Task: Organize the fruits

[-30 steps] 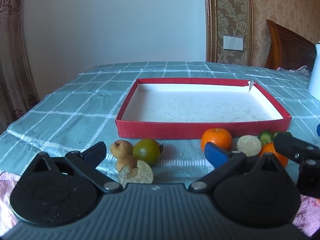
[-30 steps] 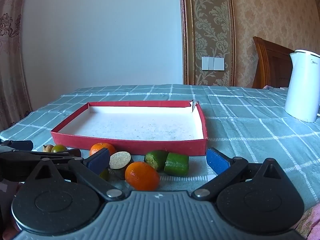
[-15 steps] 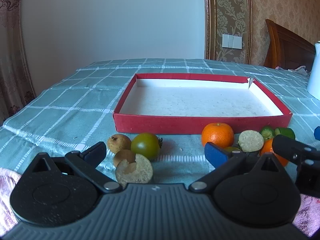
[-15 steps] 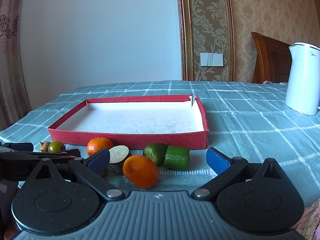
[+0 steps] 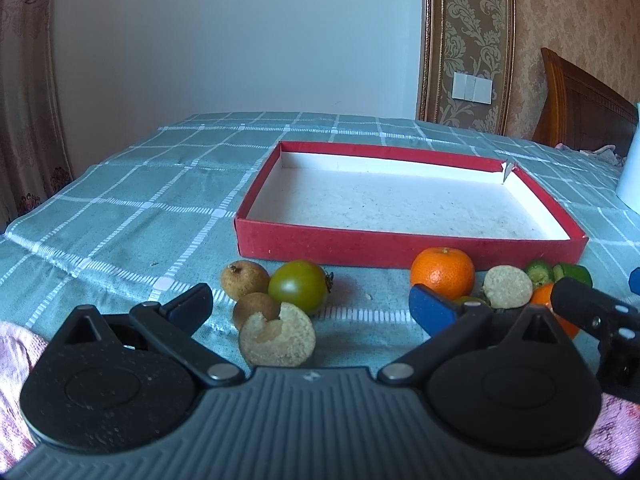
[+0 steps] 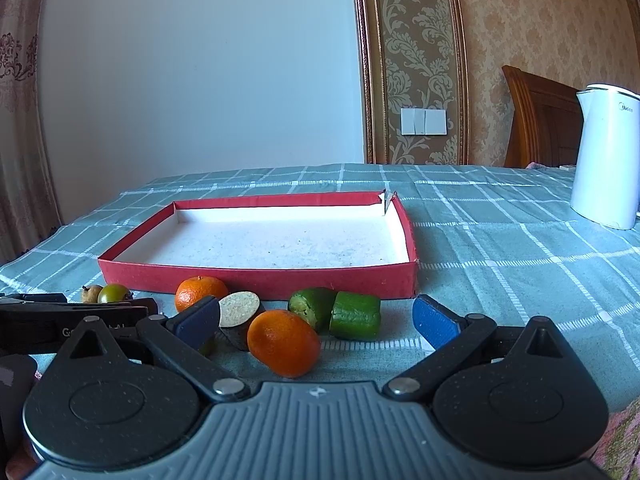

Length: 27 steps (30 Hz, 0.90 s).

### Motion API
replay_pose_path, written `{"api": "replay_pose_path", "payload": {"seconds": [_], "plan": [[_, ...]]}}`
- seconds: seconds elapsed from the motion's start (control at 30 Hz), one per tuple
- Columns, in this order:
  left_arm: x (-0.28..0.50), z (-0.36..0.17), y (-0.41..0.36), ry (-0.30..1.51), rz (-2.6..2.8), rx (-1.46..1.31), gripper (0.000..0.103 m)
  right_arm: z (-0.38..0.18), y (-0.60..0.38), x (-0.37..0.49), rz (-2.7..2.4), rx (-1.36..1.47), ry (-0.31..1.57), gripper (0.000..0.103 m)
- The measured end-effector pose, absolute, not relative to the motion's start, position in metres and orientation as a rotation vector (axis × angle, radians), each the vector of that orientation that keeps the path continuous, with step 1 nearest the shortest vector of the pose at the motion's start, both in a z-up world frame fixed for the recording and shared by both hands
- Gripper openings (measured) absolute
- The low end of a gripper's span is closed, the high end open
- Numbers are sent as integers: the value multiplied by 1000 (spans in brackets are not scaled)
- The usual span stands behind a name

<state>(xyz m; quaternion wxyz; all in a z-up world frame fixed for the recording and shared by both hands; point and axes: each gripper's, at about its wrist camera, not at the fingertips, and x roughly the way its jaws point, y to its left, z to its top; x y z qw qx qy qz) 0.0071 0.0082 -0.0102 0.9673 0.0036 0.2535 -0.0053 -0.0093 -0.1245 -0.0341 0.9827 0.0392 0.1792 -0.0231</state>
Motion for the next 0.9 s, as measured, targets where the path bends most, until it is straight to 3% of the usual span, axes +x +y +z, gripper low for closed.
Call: {"api": "replay_pose_path", "payload": {"seconds": [0.9], "plan": [[3, -11, 7, 490, 9, 24, 103, -37, -125, -13, -46, 93, 344, 103]]}}
